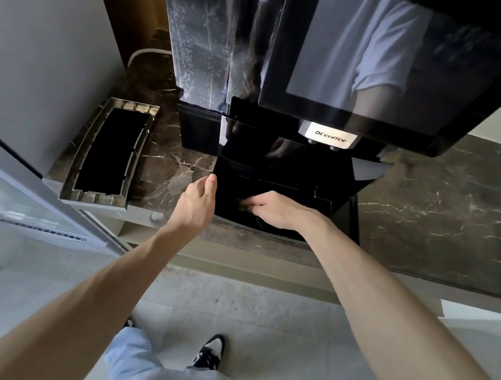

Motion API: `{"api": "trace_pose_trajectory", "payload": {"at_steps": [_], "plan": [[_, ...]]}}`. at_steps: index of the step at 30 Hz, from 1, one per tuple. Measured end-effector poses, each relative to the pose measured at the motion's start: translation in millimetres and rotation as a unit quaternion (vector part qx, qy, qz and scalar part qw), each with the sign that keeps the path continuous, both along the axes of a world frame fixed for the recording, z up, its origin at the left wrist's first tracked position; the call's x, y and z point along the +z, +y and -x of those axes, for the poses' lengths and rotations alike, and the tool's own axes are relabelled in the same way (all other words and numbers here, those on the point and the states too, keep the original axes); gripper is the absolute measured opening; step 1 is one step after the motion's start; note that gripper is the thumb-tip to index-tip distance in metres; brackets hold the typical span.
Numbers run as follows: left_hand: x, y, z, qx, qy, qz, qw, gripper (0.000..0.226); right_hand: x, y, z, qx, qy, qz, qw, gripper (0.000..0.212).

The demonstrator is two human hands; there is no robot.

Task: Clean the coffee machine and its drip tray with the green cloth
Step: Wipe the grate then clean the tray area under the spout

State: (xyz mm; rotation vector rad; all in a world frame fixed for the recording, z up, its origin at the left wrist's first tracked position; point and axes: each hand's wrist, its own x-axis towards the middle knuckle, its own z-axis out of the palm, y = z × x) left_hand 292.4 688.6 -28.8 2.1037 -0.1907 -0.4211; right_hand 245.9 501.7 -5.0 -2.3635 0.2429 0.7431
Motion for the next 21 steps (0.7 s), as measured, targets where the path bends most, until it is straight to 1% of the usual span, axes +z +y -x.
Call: {"api": "trace_pose_trajectory", "payload": {"at_steps": [3,5,8,10,13,16,17,19,21], "plan": [[2,1,-1,-0.013,0.004,-0.014,1.0,0.046,-3,-2,-10,-0.017,0.01,0.002,1.0,0.034],[5,2,-1,-0.022,0.009,-0.02,1.0,0.048,-6,-4,-12,-0.028,0.005,0.015,0.999,0.037],[6,3,1,-0.019,0.005,-0.029,0.999,0.05,-1,-13,-11,-0.003,0.009,0.045,0.999,0.038],[7,3,1,-0.01,0.006,-0.029,1.0,0.051,3,-27,-10,0.039,0.024,0.117,0.992,0.038],[7,3,2,-0.006,0.0,-0.016,1.0,0.051,8,-42,-2,0.093,0.05,0.235,0.966,0.042],[7,3,3,-0.005,-0.007,-0.019,1.0,0.05,13,-32,2,0.135,0.042,0.321,0.937,0.025],[6,4,3,0.002,-0.008,-0.019,1.0,0.05,14,-26,2,0.153,0.041,0.338,0.928,0.023],[5,3,3,0.013,-0.009,-0.017,1.0,0.052,14,-21,1,0.182,0.043,0.354,0.916,0.027],[5,1,5,0.029,0.002,-0.011,1.0,0.053,11,-24,-1,0.182,0.055,0.355,0.915,0.025]]}}
